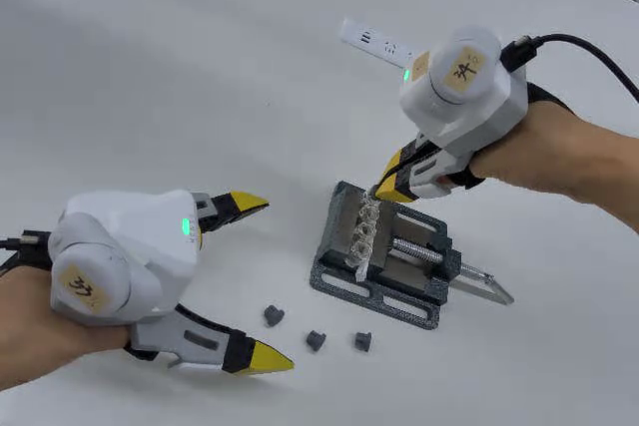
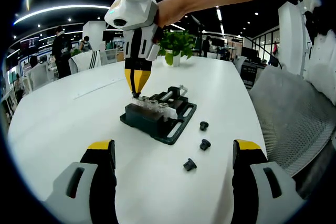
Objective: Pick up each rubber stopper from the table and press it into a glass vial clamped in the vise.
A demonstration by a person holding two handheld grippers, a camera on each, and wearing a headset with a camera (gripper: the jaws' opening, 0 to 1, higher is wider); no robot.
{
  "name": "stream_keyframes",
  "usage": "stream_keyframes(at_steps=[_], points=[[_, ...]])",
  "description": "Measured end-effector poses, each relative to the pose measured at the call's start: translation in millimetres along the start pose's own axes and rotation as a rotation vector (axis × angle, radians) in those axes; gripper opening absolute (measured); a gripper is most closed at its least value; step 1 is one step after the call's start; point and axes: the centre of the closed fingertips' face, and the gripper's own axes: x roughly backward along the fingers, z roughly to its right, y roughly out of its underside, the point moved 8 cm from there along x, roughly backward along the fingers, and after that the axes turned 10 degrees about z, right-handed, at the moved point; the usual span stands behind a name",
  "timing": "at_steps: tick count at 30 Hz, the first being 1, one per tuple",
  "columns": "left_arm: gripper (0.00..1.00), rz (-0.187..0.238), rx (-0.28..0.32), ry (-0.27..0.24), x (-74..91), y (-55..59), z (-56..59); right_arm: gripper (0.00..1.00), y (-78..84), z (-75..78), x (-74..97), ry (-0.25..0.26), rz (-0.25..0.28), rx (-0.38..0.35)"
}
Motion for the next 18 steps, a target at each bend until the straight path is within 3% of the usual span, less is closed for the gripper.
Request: stream_keyframes(at_steps=[18], points=[[0.92,-0.004,0.001,-0.011,4.8,0.1,-3.6,0.0,-5.5,0.4,-2.8,-0.018,-0.069,0.005]])
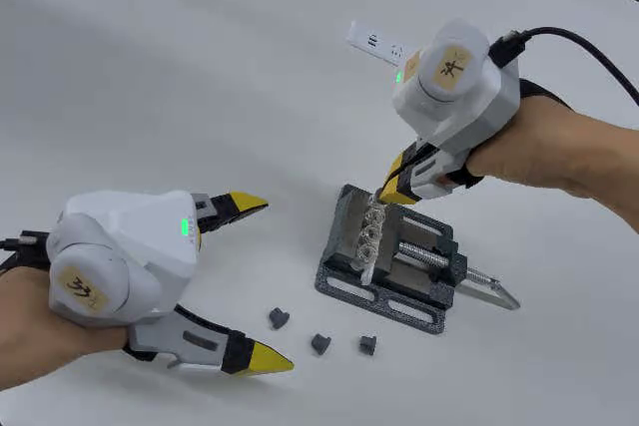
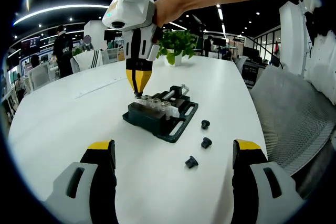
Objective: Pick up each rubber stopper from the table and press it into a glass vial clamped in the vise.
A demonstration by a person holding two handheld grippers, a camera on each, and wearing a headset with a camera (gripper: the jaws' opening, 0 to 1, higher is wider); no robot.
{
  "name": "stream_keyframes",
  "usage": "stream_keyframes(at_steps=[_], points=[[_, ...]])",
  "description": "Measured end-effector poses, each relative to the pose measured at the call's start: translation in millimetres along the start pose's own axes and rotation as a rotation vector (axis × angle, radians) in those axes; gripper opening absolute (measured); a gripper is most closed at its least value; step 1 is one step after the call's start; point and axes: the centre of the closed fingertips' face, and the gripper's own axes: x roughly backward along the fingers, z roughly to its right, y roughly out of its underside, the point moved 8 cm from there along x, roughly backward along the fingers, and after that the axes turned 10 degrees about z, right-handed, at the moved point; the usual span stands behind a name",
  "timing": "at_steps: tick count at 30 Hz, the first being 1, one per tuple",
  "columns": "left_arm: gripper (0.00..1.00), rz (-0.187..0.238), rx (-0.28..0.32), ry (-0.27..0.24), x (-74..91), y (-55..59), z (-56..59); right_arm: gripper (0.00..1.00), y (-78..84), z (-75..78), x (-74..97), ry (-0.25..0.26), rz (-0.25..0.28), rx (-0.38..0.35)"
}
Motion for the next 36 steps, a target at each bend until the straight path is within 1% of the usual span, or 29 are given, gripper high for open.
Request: stream_keyframes(at_steps=[2,4,6,8,9,10,11,12,13,14,15,19,21,26,36], points=[[0.92,-0.002,-0.004,0.004,-1.1,-1.0,0.7,0.0,0.9,-1.6,0.2,0.001,0.0,0.022],[0.92,-0.002,-0.006,0.006,-1.7,-2.0,1.1,0.0,1.1,-2.6,0.3,0.007,-0.001,0.024],[0.92,-0.003,-0.007,0.005,-2.1,-3.4,1.0,0.0,1.9,-2.4,1.0,0.015,0.01,0.011],[0.92,-0.005,-0.01,0.011,-1.9,-5.7,1.9,0.0,3.8,-1.4,1.8,0.022,0.041,-0.004],[0.92,-0.009,-0.017,0.014,-1.4,-6.9,2.2,0.0,5.0,-0.8,1.4,0.028,0.075,-0.047],[0.92,-0.011,-0.018,0.015,-0.8,-7.3,2.2,0.0,6.2,-0.5,1.9,0.032,0.084,-0.066],[0.92,-0.014,-0.019,0.016,-0.2,-7.3,1.7,0.0,7.0,-0.6,2.7,0.032,0.078,-0.043],[0.92,-0.019,-0.022,0.015,1.1,-7.5,0.8,0.0,7.2,-1.6,2.7,0.036,0.086,-0.035],[0.92,-0.021,-0.023,0.014,1.9,-8.1,0.4,0.0,6.9,-1.2,2.5,0.044,0.09,-0.053],[0.92,-0.022,-0.024,0.014,2.6,-8.7,0.1,0.0,6.7,-1.2,2.5,0.046,0.089,-0.055],[0.92,-0.027,-0.027,0.015,3.4,-9.2,0.0,0.0,7.0,-3.1,2.9,0.049,0.087,-0.029],[0.92,-0.034,-0.033,0.016,4.8,-11.7,-0.1,0.0,7.6,-3.9,3.4,0.055,0.094,-0.029],[0.91,-0.036,-0.037,0.018,5.4,-12.9,0.5,0.0,7.6,-4.1,3.8,0.06,0.103,-0.049],[0.91,-0.041,-0.04,0.021,6.3,-14.6,2.7,0.0,9.4,-4.8,4.7,0.072,0.121,-0.046],[0.92,-0.049,-0.049,0.018,9.7,-18.1,3.8,0.01,11.7,-6.7,6.1,0.091,0.166,-0.076]])
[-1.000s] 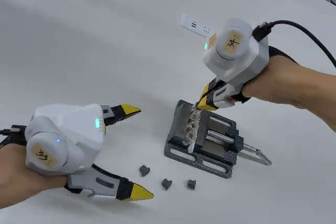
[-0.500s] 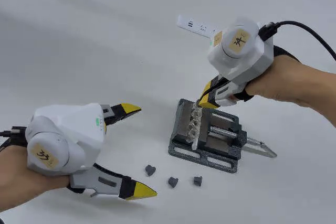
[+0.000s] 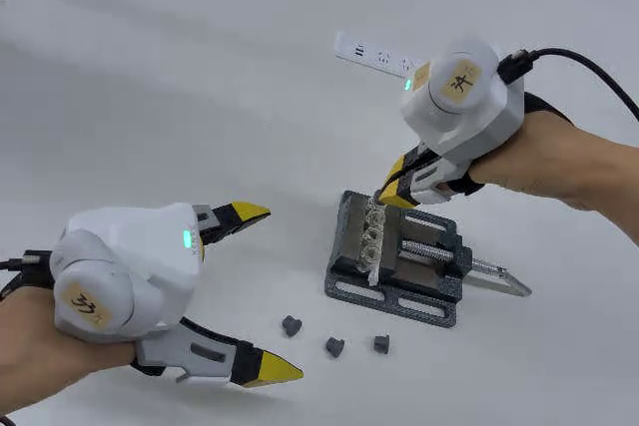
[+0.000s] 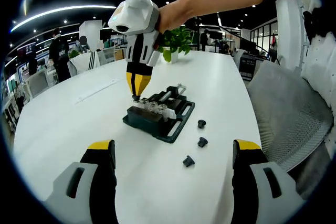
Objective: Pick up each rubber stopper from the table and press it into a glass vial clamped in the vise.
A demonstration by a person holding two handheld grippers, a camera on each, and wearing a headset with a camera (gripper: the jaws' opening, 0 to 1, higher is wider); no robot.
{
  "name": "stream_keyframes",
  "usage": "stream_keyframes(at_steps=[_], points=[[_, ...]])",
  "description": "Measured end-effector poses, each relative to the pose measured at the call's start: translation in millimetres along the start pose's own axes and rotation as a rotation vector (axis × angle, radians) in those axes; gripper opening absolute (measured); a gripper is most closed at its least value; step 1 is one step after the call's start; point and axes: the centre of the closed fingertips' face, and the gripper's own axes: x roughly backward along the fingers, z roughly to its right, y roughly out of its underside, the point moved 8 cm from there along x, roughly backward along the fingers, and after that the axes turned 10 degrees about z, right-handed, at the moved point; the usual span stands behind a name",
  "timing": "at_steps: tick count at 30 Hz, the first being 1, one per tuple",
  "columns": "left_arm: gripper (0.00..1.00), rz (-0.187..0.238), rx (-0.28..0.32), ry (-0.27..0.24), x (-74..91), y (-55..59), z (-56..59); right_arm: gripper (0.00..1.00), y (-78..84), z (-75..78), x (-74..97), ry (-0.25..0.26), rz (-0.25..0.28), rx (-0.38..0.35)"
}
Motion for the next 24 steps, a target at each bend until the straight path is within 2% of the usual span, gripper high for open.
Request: stream_keyframes(at_steps=[10,15,18,24], points=[[0.91,-0.01,-0.013,0.005,2.7,-3.4,0.9,0.07,2.2,-5.1,18.1,0.039,0.05,-0.016],[0.91,-0.014,-0.018,0.011,2.8,-4.4,1.7,0.11,5.5,-7.0,28.2,0.054,0.106,-0.053],[0.91,-0.018,-0.019,0.014,3.5,-4.2,1.6,0.13,9.0,-11.4,36.8,0.072,0.122,-0.05],[0.91,-0.035,-0.028,0.032,4.9,-4.7,2.9,0.19,16.4,-23.1,51.2,0.11,0.199,-0.088]])
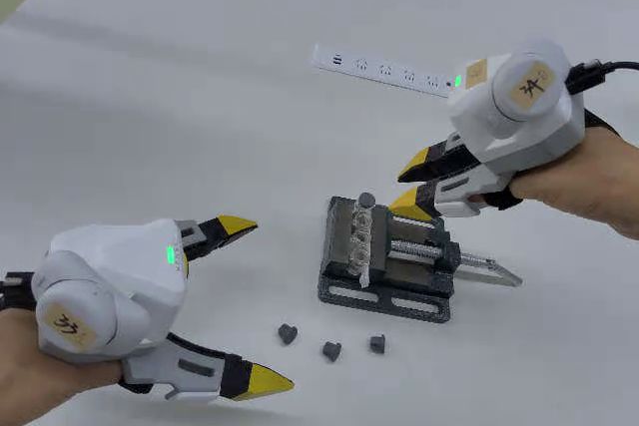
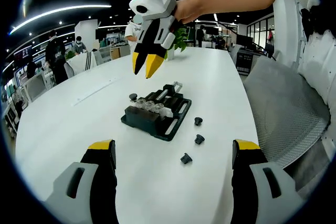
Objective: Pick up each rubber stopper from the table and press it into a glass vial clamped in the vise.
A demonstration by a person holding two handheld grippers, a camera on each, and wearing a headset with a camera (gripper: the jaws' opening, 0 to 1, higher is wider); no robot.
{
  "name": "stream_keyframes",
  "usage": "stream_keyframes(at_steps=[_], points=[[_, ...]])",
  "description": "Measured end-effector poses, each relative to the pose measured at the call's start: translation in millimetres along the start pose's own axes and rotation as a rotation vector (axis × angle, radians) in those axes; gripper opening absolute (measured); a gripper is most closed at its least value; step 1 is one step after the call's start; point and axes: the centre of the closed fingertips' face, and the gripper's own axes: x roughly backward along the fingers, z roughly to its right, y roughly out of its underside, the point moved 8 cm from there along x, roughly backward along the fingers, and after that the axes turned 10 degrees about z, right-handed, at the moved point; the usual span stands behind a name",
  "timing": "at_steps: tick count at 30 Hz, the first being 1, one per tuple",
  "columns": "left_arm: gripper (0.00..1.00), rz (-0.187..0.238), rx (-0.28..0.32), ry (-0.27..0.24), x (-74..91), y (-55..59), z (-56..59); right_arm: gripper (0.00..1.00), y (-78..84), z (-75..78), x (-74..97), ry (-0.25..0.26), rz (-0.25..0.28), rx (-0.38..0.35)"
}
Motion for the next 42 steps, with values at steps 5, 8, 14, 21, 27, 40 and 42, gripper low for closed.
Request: stream_keyframes(at_steps=[5,8,14,21,27,40,42], points=[[0.89,-0.012,-0.013,0.014,-0.6,-0.2,-0.5,0.23,8.1,-8.7,15.4,0.027,0.049,-0.027],[0.86,-0.027,-0.017,0.026,-0.8,1.3,0.1,0.25,12.8,-12.2,24.7,0.053,0.097,-0.046],[0.82,-0.056,-0.037,0.047,-0.1,3.7,0.3,0.31,28.1,-23.1,43.5,0.083,0.139,-0.085],[0.8,-0.096,-0.068,0.088,-1.8,6.0,-0.8,0.38,49.3,-39.5,61.7,0.122,0.187,-0.135],[0.76,-0.134,-0.106,0.12,-4.0,6.1,-3.7,0.44,66.7,-56.1,71.2,0.139,0.236,-0.167],[0.57,-0.256,-0.209,0.227,-13.5,16.4,-7.8,0.54,98.7,-85.4,80.6,0.168,0.314,-0.255],[0.53,-0.269,-0.227,0.24,-15.7,17.2,-8.5,0.57,102.3,-88.8,81.7,0.172,0.328,-0.256]])
